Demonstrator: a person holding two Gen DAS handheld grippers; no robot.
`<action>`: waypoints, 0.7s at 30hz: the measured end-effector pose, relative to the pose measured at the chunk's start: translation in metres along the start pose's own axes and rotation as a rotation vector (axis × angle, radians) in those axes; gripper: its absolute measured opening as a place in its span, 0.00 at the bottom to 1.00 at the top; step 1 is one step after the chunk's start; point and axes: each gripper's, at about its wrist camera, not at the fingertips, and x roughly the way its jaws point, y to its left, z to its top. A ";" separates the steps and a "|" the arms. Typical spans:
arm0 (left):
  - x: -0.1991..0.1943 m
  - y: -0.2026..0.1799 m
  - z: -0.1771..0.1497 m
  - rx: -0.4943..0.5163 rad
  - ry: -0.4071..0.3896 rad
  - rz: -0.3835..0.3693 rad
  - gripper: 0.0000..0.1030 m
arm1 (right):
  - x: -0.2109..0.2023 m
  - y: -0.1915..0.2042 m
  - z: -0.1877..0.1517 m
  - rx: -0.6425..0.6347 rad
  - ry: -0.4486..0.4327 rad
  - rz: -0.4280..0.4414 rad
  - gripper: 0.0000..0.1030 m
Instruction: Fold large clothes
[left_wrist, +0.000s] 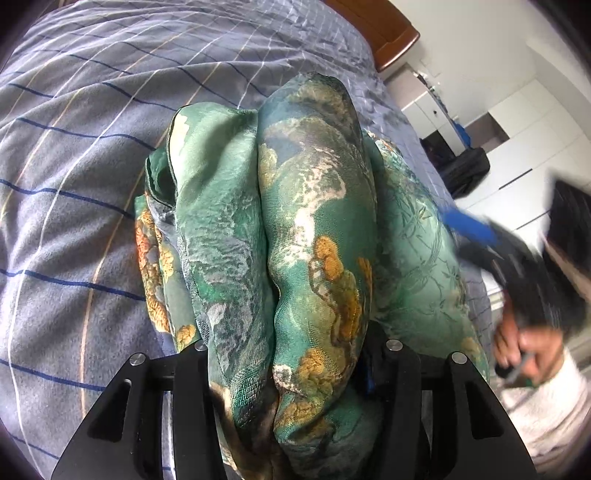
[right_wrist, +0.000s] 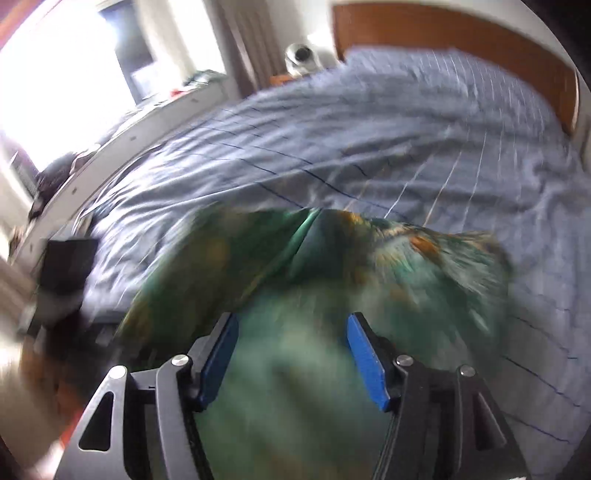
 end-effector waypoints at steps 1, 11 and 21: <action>0.000 0.001 0.000 0.001 -0.001 -0.001 0.50 | -0.018 0.006 -0.016 -0.037 -0.018 -0.014 0.61; -0.004 -0.001 -0.004 0.010 -0.014 0.010 0.51 | -0.059 0.022 -0.119 0.057 -0.035 -0.068 0.61; -0.017 0.000 -0.005 -0.038 -0.037 -0.024 0.61 | -0.055 0.031 -0.107 -0.002 0.032 -0.112 0.63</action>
